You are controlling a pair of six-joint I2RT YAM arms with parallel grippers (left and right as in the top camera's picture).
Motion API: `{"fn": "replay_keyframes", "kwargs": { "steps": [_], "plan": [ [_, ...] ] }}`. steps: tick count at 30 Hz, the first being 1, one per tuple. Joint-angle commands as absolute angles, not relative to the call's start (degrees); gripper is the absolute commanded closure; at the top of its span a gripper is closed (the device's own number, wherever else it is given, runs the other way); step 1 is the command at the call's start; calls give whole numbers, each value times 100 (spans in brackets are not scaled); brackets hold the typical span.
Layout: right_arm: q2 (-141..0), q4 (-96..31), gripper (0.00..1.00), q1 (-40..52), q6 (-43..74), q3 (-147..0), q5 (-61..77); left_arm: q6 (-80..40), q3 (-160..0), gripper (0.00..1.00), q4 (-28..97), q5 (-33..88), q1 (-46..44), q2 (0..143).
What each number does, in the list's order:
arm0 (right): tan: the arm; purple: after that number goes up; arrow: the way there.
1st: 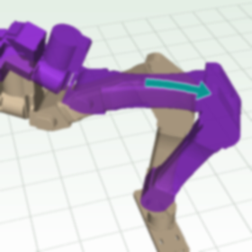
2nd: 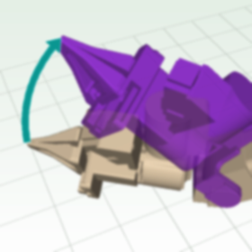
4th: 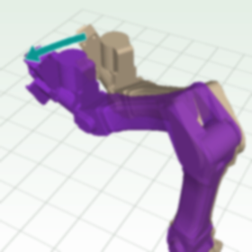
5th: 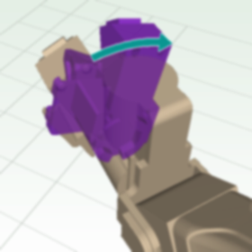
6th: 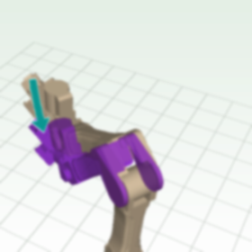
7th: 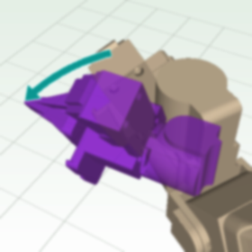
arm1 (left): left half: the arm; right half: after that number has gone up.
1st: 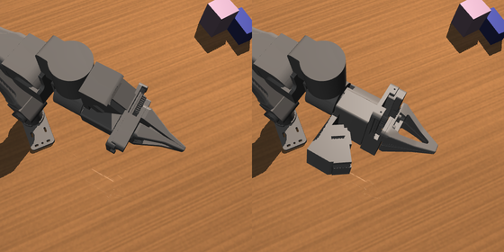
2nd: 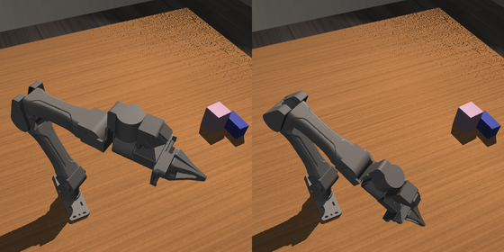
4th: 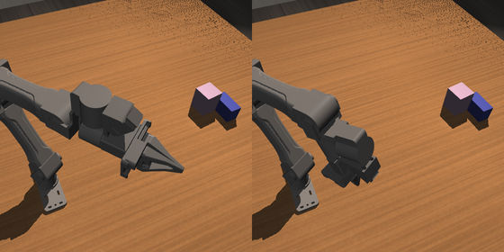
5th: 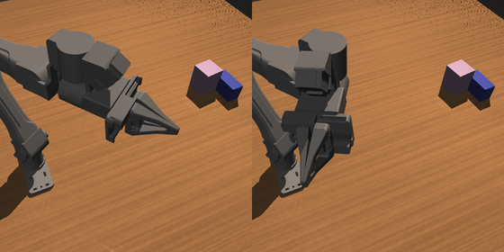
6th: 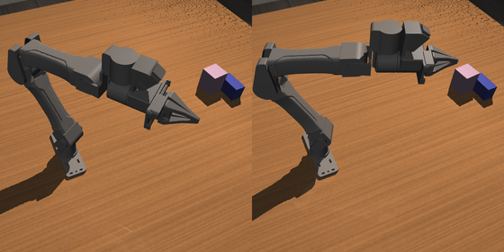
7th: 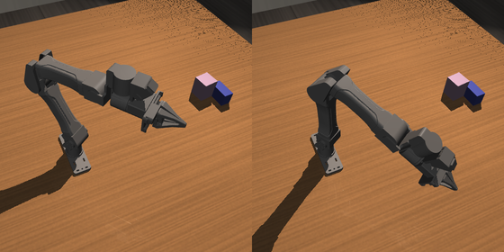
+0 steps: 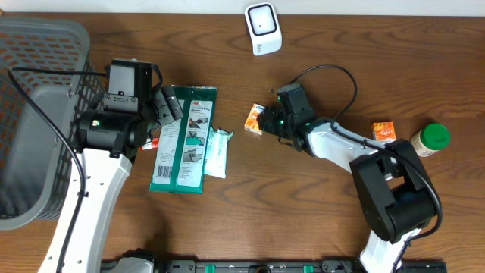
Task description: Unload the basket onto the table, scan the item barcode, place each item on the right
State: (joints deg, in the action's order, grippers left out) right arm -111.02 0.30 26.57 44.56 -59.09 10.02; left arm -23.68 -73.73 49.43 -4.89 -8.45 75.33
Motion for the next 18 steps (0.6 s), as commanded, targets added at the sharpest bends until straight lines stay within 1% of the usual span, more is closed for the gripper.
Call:
{"fn": "replay_keyframes", "kwargs": {
  "steps": [1, 2, 3, 4, 5, 10, 15, 18],
  "plan": [
    [-11548, 222, 57, 2788, 4582, -5892, 884, -2279, -7448, 7, 4939, -563, -832, 7522],
    [-11614, 266, 59, 2801, 4584, -5892, 884, -2279, -7448, 7, 4939, -563, -832, 7522],
    [-11664, 294, 63, 2810, 4584, -5892, 884, -2279, -7448, 7, 4941, -563, -832, 7522],
    [-11703, 303, 72, 2812, 4584, -5892, 886, -2279, -7448, 7, 4939, -563, -832, 7522],
    [-11714, 294, 78, 2812, 4582, -5892, 886, -2279, -7448, 7, 4941, -563, -832, 7522],
    [-11671, 279, 99, 2790, 4530, -5892, 886, -2279, -7448, 7, 4939, -563, -832, 7522],
    [-11323, -30, 99, 2609, 3986, -5892, 884, -2279, -7448, 7, 4939, -563, -832, 7522],
    [-10779, -405, 99, 2458, 3317, -5892, 886, -2279, -7448, 7, 4941, -563, -832, 7522]
  ]
}}
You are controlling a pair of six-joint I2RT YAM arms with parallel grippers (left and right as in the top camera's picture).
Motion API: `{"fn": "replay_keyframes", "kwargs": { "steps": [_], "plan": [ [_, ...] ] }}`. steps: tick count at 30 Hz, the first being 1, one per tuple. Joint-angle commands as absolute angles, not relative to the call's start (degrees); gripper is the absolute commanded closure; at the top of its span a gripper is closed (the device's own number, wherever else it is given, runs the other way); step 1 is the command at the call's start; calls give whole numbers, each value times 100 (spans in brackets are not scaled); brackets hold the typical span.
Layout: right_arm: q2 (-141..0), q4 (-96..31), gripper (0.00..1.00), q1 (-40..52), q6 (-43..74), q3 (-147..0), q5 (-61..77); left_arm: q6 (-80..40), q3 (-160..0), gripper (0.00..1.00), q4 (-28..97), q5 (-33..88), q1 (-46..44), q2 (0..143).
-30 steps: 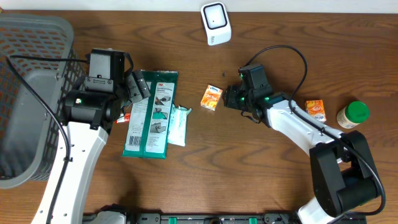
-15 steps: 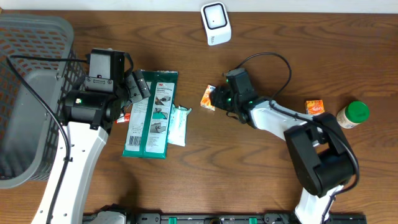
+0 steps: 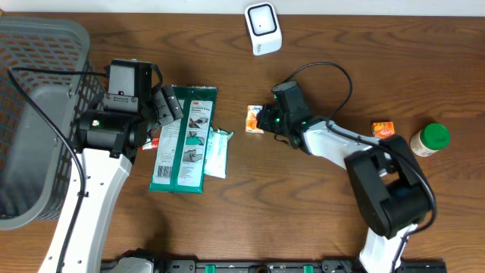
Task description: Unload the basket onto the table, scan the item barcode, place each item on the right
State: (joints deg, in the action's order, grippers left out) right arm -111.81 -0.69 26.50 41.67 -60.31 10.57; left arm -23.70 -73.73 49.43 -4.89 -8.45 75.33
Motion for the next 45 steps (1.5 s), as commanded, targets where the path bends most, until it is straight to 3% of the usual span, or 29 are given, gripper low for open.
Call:
{"fn": "replay_keyframes", "kwargs": {
  "steps": [1, 3, 11, 16, 26, 31, 37, 45],
  "plan": [
    [-10578, -572, 99, 2423, 3017, -5894, 880, -2279, -7448, 7, 4939, -563, -832, 7522],
    [-9843, -1345, 99, 2335, 2132, -5905, 578, -2279, -7448, 7, 4939, -563, -832, 7522],
    [-8541, -4619, 99, 2204, 1555, -7417, -502, -2279, -7448, 7, 4939, -563, -832, 7522],
    [-8724, -6825, 99, 2206, 1494, -9432, -1302, -2279, -7448, 7, 4939, -563, -832, 7522],
    [-10154, -9035, 99, 2213, 893, -13550, -2206, -2279, -7448, 7, 4939, -563, -832, 7522],
    [-11172, -8801, 99, 2263, 222, -14862, -2757, -2279, -7448, 7, 4939, -563, -832, 7522],
    [-12092, -7363, 99, 2576, -534, -14886, -3605, -2279, -7448, 7, 4939, -563, -832, 7522],
    [-13353, -5863, 99, 2801, -1015, -14886, -3699, -2279, -7448, 7, 4939, -563, -832, 7522]
  ]
}}
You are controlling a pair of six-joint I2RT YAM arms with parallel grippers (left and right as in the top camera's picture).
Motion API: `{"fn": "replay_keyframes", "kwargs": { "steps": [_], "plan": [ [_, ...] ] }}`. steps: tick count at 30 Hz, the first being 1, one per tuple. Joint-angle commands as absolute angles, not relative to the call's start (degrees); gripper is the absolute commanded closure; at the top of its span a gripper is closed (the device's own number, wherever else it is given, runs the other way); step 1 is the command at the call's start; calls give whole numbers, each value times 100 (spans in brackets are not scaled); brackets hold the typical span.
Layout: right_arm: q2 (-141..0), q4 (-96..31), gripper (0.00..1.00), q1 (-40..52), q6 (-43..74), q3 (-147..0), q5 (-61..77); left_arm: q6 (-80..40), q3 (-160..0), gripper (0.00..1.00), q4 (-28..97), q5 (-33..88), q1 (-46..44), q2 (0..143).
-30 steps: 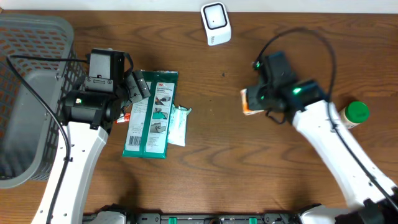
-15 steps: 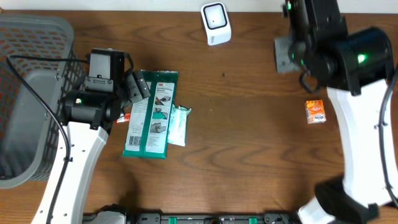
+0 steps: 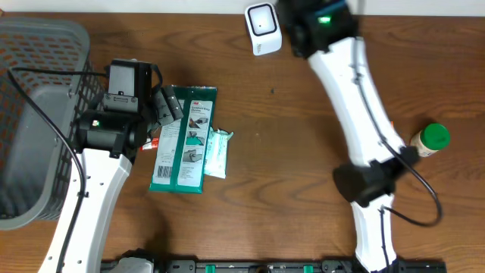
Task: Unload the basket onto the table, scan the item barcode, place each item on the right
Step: 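Lift the second pack up to the white scanner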
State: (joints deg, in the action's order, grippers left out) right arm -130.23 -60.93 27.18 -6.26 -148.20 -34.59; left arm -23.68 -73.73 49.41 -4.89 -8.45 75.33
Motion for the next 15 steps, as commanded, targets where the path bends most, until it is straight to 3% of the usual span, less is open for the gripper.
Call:
{"fn": "replay_keyframes", "kwargs": {
  "steps": [1, 15],
  "plan": [
    [-13502, -5712, 99, 2812, -1120, -14886, -3701, -2279, -7448, 7, 4941, -563, -832, 7522],
    [-15102, -3817, 99, 2797, -1590, -14886, -3701, -2279, -7448, 7, 4939, -563, -832, 7522]
  ]
}}
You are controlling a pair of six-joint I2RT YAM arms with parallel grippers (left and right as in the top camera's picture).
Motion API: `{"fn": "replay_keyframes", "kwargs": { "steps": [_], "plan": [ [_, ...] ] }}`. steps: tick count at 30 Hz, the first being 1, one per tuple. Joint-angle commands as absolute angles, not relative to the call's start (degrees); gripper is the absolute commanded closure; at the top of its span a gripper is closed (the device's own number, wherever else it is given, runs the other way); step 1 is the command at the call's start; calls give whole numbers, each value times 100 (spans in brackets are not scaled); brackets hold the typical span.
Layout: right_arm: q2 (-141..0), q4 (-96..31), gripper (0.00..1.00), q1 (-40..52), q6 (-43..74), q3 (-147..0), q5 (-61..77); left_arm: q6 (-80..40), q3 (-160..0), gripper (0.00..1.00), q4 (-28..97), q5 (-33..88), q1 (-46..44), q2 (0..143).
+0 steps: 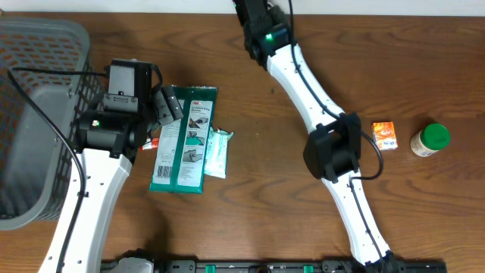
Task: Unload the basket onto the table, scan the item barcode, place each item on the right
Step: 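Lift the second pack up to the white scanner, then hold the pack facing the white scanner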
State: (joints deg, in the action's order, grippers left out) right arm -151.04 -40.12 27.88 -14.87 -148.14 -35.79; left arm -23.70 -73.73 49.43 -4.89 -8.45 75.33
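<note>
My right arm [303,76] reaches to the table's far edge. Its wrist and gripper [254,11] lie over the place at the top middle, and the fingers are too dark and cropped to read. No scanner shows there, and nothing can be seen in that gripper. One small orange box [384,134] lies at the right. My left gripper [167,106] rests open at the upper left corner of the green packets [186,140], holding nothing.
A grey mesh basket [38,45] fills the left side. A white pouch [218,152] lies against the green packets. A bottle with a green lid [430,140] stands at the far right next to the orange box.
The right wrist has moved left and further back, and now covers the white scanner that showed beside it. The orange box at the right is uncovered again. The left arm has not moved.
The right gripper was low at a small orange box in the middle of the table, then closer around it. By the last earlier moment that box was gone from the table and the arm was raised beside the white scanner. Now the wrist lies over the scanner.
</note>
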Motion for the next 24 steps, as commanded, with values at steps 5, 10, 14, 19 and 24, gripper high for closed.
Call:
{"fn": "replay_keyframes", "kwargs": {
  "steps": [5, 10, 14, 19, 24],
  "plan": [
    [-15109, -3376, 99, 2792, -1590, -14886, -3699, -2279, -7448, 7, 4939, -563, -832, 7522],
    [-15109, -3380, 99, 2749, -1540, -14877, -3295, -2279, -7448, 7, 4939, -563, -832, 7522],
    [-15111, -3336, 99, 2703, -1400, -14829, -3114, -2279, -7448, 7, 4939, -563, -832, 7522],
    [-15122, -3404, 99, 2646, -1330, -14827, -2858, -2279, -7448, 7, 4939, -563, -832, 7522],
    [-15218, -3454, 99, 2600, -1334, -14827, -2862, -2279, -7448, 7, 4939, -563, -832, 7522]
  ]
}}
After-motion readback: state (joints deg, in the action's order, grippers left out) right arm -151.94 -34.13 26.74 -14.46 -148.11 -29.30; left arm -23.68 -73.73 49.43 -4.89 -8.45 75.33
